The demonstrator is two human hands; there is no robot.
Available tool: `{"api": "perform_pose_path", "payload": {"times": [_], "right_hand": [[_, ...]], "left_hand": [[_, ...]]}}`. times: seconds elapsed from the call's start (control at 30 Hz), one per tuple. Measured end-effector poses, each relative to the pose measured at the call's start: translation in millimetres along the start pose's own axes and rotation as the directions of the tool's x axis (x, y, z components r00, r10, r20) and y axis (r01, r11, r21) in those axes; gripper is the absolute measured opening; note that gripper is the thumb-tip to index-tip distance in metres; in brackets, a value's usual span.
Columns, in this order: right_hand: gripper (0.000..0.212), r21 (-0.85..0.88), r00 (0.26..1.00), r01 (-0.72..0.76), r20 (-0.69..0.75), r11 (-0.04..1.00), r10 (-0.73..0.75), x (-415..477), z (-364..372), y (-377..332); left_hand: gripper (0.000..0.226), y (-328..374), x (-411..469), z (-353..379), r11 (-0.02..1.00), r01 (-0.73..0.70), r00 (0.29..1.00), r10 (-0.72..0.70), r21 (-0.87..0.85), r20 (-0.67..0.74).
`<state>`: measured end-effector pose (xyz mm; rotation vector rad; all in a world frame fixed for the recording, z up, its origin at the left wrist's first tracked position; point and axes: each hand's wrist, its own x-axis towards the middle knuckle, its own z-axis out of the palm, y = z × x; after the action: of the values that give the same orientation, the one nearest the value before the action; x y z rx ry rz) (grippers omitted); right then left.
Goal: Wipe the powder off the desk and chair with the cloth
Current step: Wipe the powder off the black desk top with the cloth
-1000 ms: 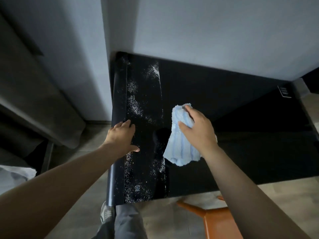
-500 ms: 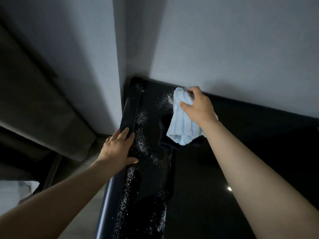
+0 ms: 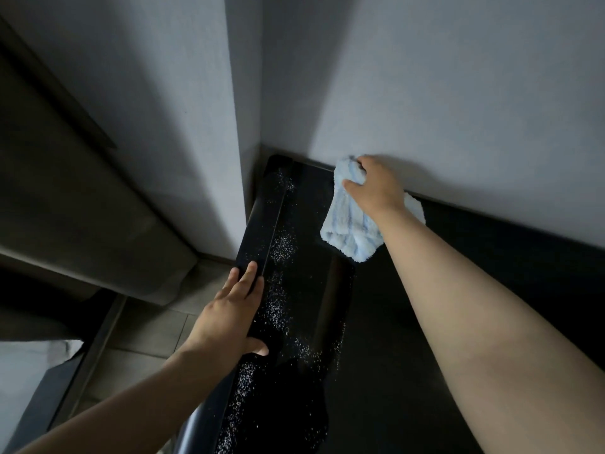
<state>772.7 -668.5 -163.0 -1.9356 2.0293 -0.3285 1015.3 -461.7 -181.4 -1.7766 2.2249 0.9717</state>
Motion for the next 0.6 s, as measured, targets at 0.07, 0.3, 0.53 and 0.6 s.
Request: {"api": "perform_pose_path", "payload": {"times": [0.07,0.3,0.53,0.6], "right_hand": [[0.044,-0.074,0.998,-0.007,0.059,0.997,0.011,2.6,8.3,1.1],[0.059,-0.170,0.991,0.016,0.133,0.985,0.007,-0.2,14.1,5.5],[0.059,-0.184,0.993,0.078,0.099,0.980,-0.060,-26.3,20.9,6.9],[0.058,-0.198,0.993,0.090,0.092,0.976,-0.073,-35.9,22.6,6.5]], "left_hand": [[0.116,0.7,-0.5,-0.5,1.000,0.001,1.000,-0.001,-0.006,0.002],[0.115,2.6,-2.7,-4.4,1.000,0.000,1.000,0.001,-0.030,0.005],[0.114,5.7,-4.1,-7.9,1.000,0.002,1.000,-0.002,-0.004,0.019],[0.114,7.0,-4.8,-9.4,1.000,0.003,1.000,-0.003,-0.003,0.022]]}}
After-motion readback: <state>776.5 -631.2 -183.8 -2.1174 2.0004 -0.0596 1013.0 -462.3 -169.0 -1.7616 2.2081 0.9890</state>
